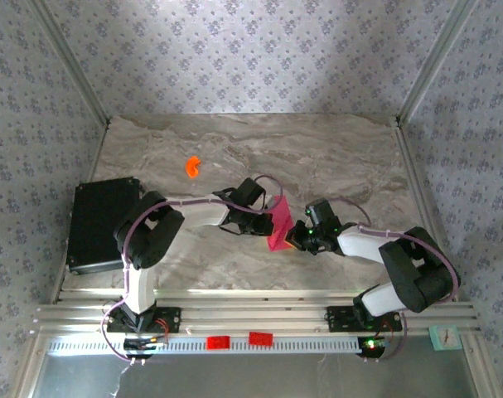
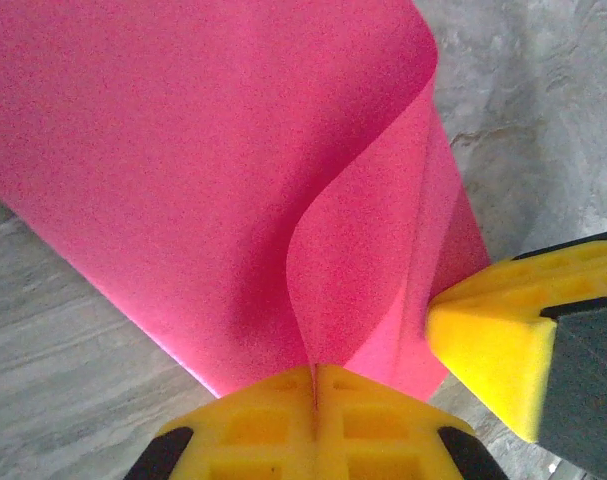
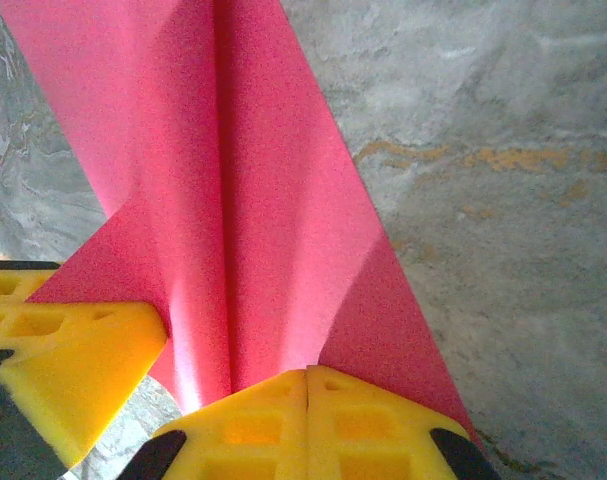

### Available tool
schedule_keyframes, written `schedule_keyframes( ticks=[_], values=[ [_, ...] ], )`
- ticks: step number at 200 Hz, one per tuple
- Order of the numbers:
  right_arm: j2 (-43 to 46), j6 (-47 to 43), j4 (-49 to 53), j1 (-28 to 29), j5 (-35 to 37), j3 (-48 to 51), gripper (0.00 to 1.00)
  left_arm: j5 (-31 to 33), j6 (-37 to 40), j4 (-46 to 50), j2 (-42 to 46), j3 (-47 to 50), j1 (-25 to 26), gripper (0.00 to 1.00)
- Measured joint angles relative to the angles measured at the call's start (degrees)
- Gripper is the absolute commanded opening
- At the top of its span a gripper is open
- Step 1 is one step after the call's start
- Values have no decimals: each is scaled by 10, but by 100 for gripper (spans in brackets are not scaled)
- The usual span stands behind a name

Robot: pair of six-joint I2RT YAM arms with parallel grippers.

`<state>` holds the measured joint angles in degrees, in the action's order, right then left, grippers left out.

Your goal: Fold a paper plane with a square sheet of paper (pick it up from the middle)

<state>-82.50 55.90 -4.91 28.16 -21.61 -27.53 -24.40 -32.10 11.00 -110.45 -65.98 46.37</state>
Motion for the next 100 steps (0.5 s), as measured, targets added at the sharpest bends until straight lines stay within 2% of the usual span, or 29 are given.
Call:
schedule_keyframes(
  ticks=[100],
  values=[
    [0,-2,2,0,0,-1,7,15,24,24,-7,-26,0,1]
  ],
)
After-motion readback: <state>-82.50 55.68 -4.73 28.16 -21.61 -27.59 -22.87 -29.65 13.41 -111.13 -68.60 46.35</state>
